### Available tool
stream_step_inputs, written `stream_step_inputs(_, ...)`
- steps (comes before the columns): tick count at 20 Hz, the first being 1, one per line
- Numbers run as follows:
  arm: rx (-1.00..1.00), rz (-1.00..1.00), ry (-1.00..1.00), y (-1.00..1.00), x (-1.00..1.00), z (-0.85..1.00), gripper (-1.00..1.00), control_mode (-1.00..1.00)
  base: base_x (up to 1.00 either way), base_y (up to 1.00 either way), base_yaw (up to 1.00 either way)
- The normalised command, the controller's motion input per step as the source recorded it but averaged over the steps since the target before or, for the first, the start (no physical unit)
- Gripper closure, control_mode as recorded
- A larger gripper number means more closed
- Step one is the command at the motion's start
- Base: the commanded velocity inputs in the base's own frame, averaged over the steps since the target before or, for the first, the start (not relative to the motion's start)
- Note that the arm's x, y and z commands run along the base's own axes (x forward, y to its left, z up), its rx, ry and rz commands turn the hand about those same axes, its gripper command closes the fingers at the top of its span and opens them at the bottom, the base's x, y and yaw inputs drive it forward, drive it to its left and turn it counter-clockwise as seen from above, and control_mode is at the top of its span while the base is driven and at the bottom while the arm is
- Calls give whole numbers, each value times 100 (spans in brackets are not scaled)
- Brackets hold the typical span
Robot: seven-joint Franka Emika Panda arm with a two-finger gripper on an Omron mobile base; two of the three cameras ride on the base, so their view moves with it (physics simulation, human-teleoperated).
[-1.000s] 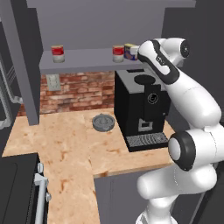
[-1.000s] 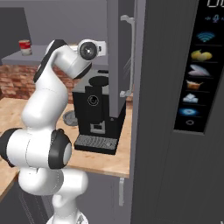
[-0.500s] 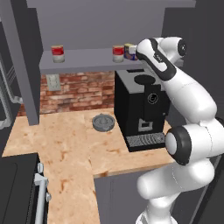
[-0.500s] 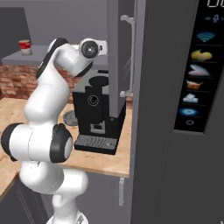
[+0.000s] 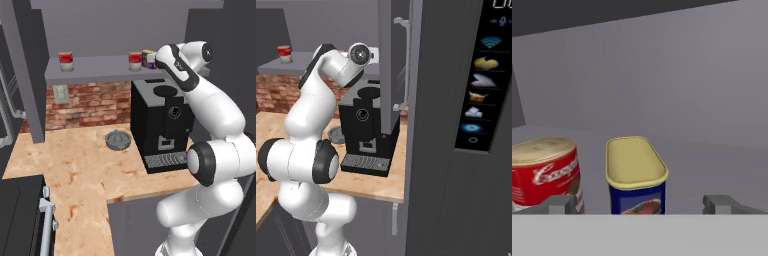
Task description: Stack two cans on top of the other two cans in the cabinet.
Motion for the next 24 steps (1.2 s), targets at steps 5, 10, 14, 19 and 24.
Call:
stream_step_inputs(5, 0, 0, 4, 2, 0, -1, -100, -100, 0, 0, 0)
stream_step_inputs(10, 0, 0, 4, 16, 7, 0, -100, -100, 0, 0, 0)
stream_step_inputs(14, 0, 2, 3, 13, 11, 0, -100, -100, 0, 0, 0)
stream_step_inputs(19, 0, 2, 0, 1, 6, 0, -100, -100, 0, 0, 0)
stream_step_inputs(24, 0, 1, 0, 0, 0, 0, -100, -100, 0, 0, 0)
